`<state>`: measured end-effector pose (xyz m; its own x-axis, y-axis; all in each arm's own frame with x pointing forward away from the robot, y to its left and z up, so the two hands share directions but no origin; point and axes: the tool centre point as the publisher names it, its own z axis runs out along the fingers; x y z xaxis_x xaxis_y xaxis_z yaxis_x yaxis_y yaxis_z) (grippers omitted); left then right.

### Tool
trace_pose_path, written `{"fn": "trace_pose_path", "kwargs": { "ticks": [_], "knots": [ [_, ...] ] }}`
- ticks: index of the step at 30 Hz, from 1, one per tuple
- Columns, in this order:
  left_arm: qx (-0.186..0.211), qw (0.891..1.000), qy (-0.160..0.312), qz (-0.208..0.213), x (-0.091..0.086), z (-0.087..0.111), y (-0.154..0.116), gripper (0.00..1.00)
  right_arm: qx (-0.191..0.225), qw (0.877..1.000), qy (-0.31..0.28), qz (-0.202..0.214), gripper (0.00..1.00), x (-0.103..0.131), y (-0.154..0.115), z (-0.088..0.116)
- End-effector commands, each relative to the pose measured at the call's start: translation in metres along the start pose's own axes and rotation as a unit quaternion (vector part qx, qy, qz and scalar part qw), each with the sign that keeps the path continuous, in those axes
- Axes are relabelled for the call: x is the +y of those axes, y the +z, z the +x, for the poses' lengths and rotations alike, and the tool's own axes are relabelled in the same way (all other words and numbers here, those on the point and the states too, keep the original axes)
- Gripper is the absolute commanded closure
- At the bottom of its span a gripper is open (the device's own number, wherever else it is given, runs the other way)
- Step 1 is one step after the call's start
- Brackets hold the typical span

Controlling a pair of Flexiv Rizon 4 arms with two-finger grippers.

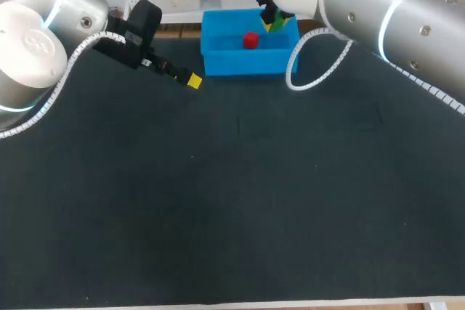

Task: Use the left arm to pick the red cube and place it into the blue plastic box first, then use the right arm to grasp the green cube and put it into the same blue plastic box after the first action is fully finished.

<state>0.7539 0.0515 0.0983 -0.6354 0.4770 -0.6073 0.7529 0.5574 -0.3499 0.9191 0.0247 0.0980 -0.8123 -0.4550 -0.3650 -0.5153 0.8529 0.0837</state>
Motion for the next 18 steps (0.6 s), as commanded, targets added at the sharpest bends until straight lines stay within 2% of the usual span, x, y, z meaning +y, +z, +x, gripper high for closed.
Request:
{"fn": "trace_pose_path", "kwargs": {
  "ticks": [1, 18],
  "knots": [
    [-0.003, 1.0, 0.002, 0.001, 0.001, 0.001, 0.0, 0.0, 0.032, 0.999, -0.004, -0.027, 1.0, -0.014, 0.014, -0.035],
    [-0.003, 1.0, 0.002, 0.001, 0.001, 0.001, 0.0, 0.0, 0.031, 0.997, -0.042, -0.049, 1.0, -0.028, 0.037, -0.073]
  ]
}}
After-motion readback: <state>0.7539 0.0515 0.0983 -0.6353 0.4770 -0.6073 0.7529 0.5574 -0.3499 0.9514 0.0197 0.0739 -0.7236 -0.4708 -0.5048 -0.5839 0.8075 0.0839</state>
